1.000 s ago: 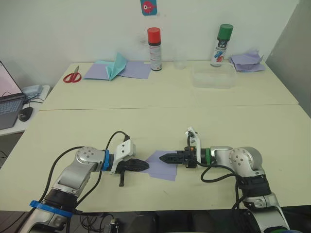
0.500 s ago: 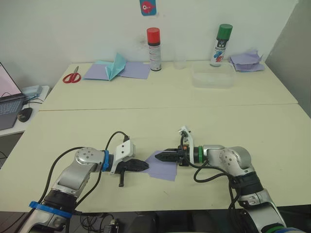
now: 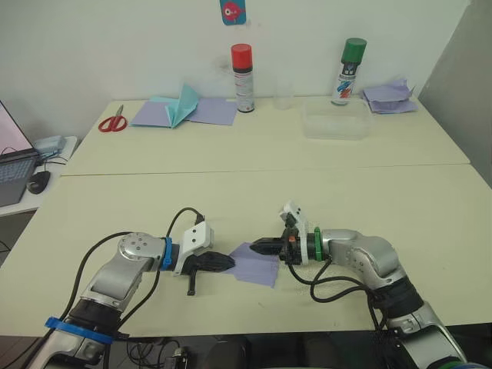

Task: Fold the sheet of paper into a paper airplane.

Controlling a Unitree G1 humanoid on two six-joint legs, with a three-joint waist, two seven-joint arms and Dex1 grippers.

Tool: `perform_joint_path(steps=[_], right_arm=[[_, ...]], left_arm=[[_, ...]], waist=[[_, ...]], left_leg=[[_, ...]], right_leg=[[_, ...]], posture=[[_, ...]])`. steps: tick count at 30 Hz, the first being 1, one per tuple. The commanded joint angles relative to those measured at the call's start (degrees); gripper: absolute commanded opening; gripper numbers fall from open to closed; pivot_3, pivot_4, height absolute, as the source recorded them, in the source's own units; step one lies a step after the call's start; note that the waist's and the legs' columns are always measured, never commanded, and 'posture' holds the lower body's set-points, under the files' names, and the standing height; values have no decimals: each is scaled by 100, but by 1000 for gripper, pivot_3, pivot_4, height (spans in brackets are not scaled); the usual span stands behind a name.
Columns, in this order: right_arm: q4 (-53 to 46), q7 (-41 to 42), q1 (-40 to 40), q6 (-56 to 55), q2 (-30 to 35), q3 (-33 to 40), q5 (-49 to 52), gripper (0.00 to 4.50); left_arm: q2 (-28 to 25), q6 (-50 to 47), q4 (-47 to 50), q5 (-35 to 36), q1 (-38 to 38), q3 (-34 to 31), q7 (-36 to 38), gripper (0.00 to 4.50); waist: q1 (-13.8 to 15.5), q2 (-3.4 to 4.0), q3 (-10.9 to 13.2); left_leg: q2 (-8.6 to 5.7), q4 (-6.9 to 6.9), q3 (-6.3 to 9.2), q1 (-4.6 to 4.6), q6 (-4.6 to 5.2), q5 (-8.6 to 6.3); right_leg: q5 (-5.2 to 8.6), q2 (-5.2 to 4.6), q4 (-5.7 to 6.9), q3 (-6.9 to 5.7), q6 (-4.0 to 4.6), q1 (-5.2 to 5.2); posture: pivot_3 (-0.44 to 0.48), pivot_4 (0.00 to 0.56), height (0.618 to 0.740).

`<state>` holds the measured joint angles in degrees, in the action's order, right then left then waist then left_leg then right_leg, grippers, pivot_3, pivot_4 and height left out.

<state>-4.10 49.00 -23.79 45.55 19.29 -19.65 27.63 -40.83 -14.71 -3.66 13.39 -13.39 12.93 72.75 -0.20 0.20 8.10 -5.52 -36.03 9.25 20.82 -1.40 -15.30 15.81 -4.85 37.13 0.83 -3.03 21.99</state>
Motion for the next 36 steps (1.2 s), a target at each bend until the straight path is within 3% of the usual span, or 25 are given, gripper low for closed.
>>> perform_joint_path(steps=[1, 13, 26, 36], right_arm=[[-327, 352, 68, -482, 91, -306, -215, 54], [-35, 503, 105, -791, 133, -738, -754, 54], [279, 592, 73, -1058, 80, -1000, -1162, 54], [358, 784, 105, -1503, 208, -1202, -1511, 54]], left_arm=[[-110, -491, -255, -373, 250, 398, -80, 0], [-203, -726, -8, -319, 415, 385, -128, 0], [-960, -1237, 567, -213, 423, 275, 80, 0], [-1153, -2100, 1322, 704, 24, -269, 290, 0]], waist=[[-17, 0, 0], [-21, 1, -6], [-173, -5, -10], [-161, -24, 11]], left_leg=[[2, 0, 0, 0, 0, 0], [8, 1, 0, -3, 0, 0], [14, 11, 16, -4, 0, -11], [14, 9, 18, -1, -4, -16]], right_leg=[[0, 2, 0, 0, 0, 0], [2, 7, 0, 2, -4, 1], [-1, 15, 8, 6, 3, 23], [-1, 25, 7, 6, 3, 28]], posture=[[0, 150, 740], [0, 150, 740], [0, 150, 740], [0, 150, 740]])
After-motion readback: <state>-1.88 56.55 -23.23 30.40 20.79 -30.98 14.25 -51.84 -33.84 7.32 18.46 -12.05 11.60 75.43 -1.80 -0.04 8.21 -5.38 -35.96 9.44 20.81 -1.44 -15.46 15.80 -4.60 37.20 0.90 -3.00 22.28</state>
